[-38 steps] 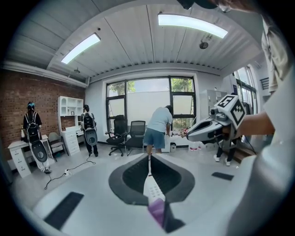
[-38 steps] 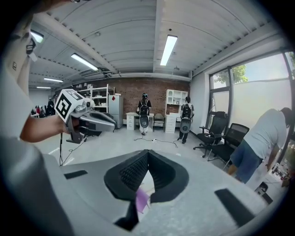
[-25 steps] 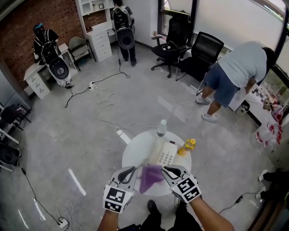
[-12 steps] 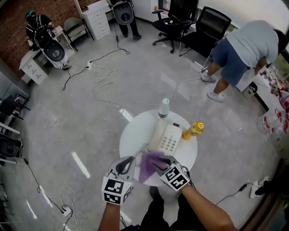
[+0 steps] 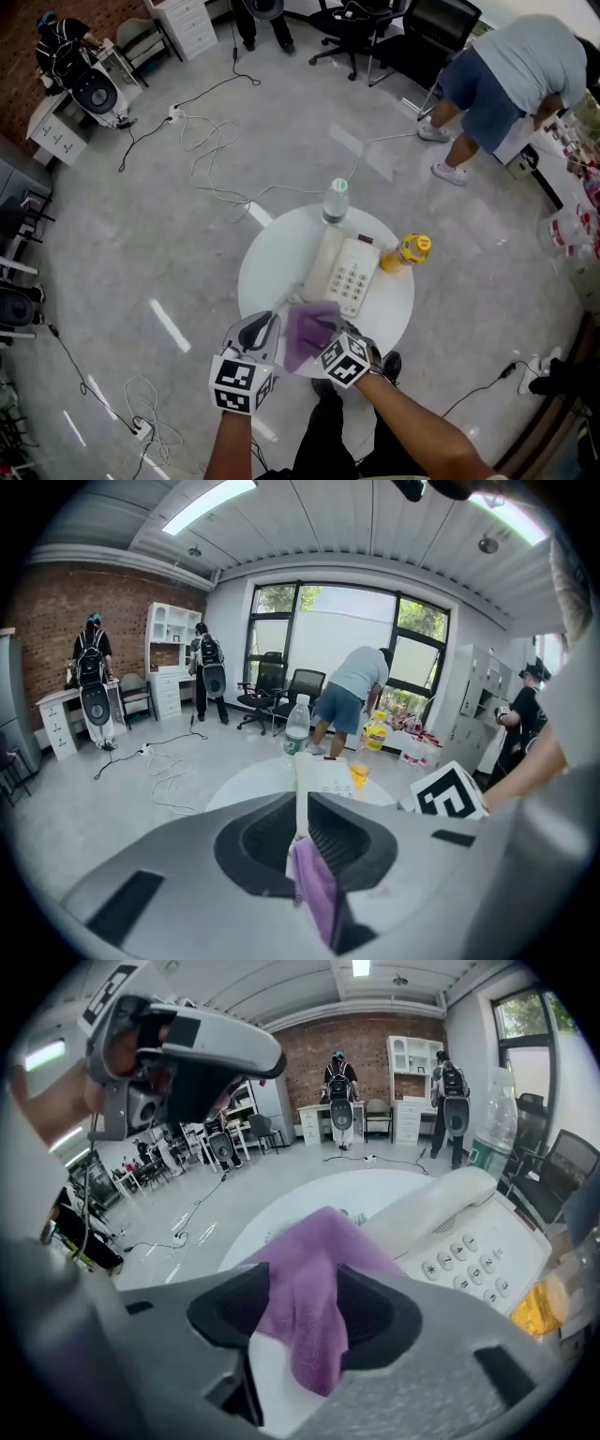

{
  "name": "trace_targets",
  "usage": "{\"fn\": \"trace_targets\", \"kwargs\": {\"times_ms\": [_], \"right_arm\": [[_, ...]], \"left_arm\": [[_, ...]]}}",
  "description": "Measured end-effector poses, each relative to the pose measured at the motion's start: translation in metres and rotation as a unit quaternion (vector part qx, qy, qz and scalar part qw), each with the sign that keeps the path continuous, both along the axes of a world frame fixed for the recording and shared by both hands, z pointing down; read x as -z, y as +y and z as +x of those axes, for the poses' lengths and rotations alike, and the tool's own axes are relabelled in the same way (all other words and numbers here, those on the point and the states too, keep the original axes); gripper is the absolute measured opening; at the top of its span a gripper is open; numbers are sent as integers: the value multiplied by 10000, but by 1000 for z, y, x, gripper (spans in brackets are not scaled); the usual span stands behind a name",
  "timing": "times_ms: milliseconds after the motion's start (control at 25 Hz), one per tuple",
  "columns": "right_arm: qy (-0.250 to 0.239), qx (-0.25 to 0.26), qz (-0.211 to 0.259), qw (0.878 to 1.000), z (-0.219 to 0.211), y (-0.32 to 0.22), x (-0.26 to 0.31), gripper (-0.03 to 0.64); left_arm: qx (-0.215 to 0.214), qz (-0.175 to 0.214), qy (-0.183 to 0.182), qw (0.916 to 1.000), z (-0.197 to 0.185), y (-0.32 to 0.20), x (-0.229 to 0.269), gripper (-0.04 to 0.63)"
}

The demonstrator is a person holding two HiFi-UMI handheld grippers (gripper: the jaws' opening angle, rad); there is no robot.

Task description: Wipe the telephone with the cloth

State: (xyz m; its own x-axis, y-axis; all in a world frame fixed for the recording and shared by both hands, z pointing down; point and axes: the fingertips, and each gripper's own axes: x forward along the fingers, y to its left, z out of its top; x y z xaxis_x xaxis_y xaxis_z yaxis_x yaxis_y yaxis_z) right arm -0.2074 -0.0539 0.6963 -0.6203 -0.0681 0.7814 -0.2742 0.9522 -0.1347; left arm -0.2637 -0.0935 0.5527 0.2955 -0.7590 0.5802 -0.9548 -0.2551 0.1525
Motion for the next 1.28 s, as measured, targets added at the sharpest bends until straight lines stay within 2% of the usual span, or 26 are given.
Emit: {"fn": "trace_targets", "kwargs": {"times_ms": [240,360,520,640,680,760,1040,1280], "right_arm": [[346,142,81,9993,0,-2,-33,207],[422,114,117,9990,2,-3,-42,155],[380,16,131,9992,5,-6,-43,41],[293,-13,9,9996,9,-6,-40,26],[243,-63,-53,9997,11,-6,-38,23],[126,-222,-175,9995,18,-8,-32,21],[-301,-646,-193,9973,45,-16,-1,20],[-485,-856,-108,9951,71,-25,19,20]], "left_arm": [[23,-136,75,9999,2,-11,-25,17],[7,-201,106,9997,4,-18,-36,17],[-51,-286,96,9995,11,-28,-50,17],[-129,-337,45,9993,20,-39,-60,22],[-160,-353,25,9992,23,-43,-64,40],[-206,-368,-8,9991,31,-51,-70,120],[-255,-409,-271,9985,55,-83,-96,213],[-263,-475,-551,9970,68,-106,-117,255]]}}
